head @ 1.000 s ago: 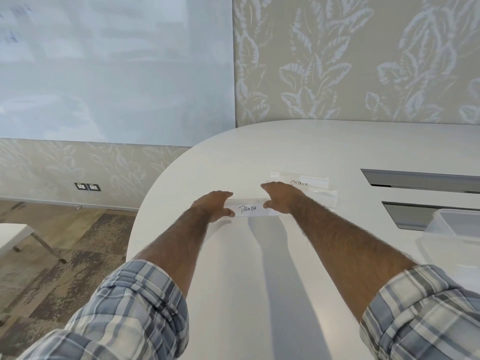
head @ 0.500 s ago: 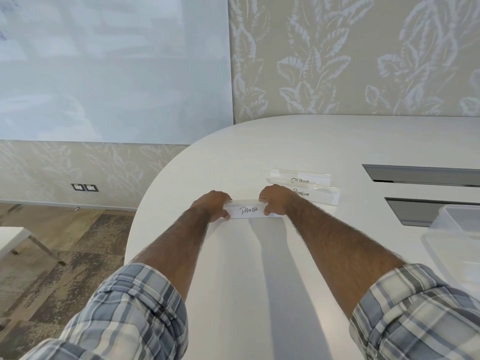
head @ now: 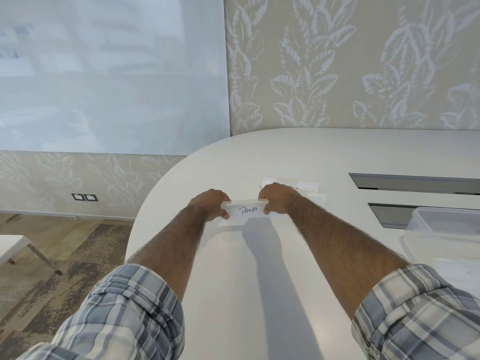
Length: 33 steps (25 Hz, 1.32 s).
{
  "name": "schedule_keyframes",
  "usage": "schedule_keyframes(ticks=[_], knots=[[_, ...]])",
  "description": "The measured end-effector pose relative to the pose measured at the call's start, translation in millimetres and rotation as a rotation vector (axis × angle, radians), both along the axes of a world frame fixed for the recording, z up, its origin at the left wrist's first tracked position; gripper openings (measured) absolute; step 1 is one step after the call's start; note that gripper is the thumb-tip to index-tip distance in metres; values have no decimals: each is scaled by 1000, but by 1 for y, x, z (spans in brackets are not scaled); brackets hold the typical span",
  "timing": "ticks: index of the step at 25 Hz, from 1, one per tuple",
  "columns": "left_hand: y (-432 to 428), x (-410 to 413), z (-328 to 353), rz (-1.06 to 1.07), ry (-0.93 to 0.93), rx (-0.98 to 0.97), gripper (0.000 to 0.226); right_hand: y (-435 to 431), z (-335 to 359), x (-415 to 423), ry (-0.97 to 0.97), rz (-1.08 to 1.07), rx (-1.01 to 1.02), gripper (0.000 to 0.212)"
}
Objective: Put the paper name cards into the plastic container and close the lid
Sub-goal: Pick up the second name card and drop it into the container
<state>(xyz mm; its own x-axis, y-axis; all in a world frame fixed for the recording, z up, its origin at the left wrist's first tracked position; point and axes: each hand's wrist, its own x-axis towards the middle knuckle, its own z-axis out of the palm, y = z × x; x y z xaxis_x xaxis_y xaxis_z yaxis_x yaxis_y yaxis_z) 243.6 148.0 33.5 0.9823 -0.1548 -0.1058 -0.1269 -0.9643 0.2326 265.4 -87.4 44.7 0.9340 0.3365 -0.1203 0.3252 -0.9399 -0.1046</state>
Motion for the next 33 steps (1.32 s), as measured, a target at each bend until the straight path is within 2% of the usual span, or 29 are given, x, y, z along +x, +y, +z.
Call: schedule_keyframes(ticks=[8,17,29,33], knots=[[-36,-29,41,-21,-55,-1,50,-36,46,-36,-71,1,-9,54],[-122,-63,82,-56,-124,-6,45,-120,97,-78,-138,-12,-21,46],[-314,-128,114,-99,-183,5,48,-309,126,-149,-178,-78,-25,47],[-380,-142,117,-131,-209,-8,48,-374,131,-170,-191,-122,-33,40]])
